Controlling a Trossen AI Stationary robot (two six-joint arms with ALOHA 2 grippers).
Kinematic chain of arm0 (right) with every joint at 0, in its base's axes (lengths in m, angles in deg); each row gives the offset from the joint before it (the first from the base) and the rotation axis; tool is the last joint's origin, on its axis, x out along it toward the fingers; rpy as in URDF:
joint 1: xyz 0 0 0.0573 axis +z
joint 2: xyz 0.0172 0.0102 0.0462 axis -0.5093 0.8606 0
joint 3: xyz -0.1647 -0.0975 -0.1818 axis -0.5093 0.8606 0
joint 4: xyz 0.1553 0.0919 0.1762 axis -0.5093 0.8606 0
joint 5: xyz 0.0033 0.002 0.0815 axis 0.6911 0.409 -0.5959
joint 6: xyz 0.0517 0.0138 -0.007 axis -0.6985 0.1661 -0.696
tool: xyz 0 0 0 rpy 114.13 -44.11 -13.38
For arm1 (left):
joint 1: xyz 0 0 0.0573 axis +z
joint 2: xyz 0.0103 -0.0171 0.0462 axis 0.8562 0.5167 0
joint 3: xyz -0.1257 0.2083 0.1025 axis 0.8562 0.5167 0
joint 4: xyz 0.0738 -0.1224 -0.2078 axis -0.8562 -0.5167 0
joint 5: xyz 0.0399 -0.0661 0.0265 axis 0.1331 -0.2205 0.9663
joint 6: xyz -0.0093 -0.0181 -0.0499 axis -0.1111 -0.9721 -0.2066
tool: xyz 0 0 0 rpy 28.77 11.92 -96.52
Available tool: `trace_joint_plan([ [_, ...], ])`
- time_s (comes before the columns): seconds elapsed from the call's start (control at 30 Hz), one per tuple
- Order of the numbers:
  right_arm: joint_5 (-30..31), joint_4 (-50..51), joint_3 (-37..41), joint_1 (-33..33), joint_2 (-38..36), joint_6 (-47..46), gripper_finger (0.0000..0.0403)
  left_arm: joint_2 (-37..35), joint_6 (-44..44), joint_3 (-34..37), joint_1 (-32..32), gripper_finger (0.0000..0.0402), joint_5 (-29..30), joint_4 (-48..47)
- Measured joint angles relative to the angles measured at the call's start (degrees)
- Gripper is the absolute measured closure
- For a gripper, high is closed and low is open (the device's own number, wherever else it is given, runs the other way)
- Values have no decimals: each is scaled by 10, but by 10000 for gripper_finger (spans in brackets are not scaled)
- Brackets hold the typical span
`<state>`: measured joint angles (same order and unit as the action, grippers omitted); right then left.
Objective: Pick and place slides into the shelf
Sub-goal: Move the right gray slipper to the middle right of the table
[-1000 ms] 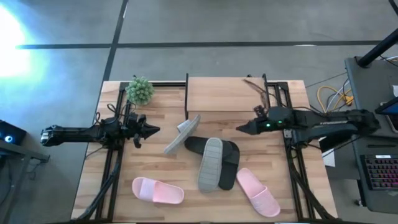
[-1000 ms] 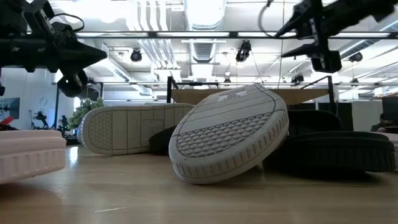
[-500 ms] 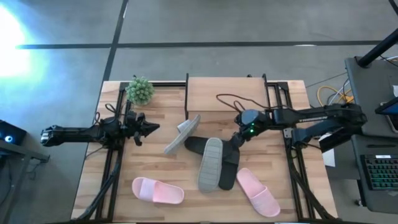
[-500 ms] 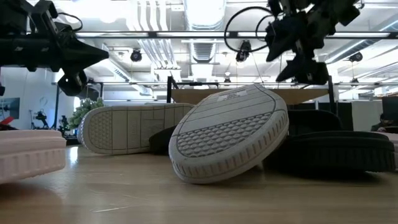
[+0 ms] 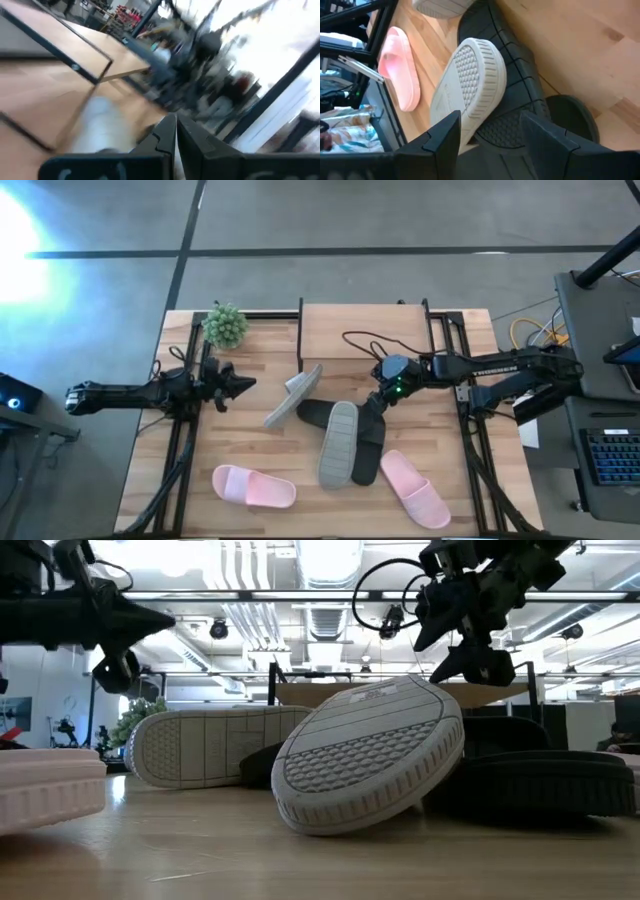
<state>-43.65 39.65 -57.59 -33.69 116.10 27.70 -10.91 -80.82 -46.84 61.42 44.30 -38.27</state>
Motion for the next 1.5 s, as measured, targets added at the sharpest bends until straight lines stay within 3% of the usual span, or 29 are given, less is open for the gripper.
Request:
trace_joint_plan([
  [0.07,0,-8,0,0,0,-7,207,0,-68,0,0,400,11,28],
  [0.3,0,-38,0,0,7,-16,207,0,-61,0,1,400,32,64],
  [0.53,2,-43,0,0,34,20,207,0,-61,0,1,400,138,74],
  [0.93,-11,-94,-2,0,92,-4,207,4,-43,0,1,400,137,84],
  [1.5,3,-74,-39,0,94,-40,207,24,-31,0,1,400,110,83],
])
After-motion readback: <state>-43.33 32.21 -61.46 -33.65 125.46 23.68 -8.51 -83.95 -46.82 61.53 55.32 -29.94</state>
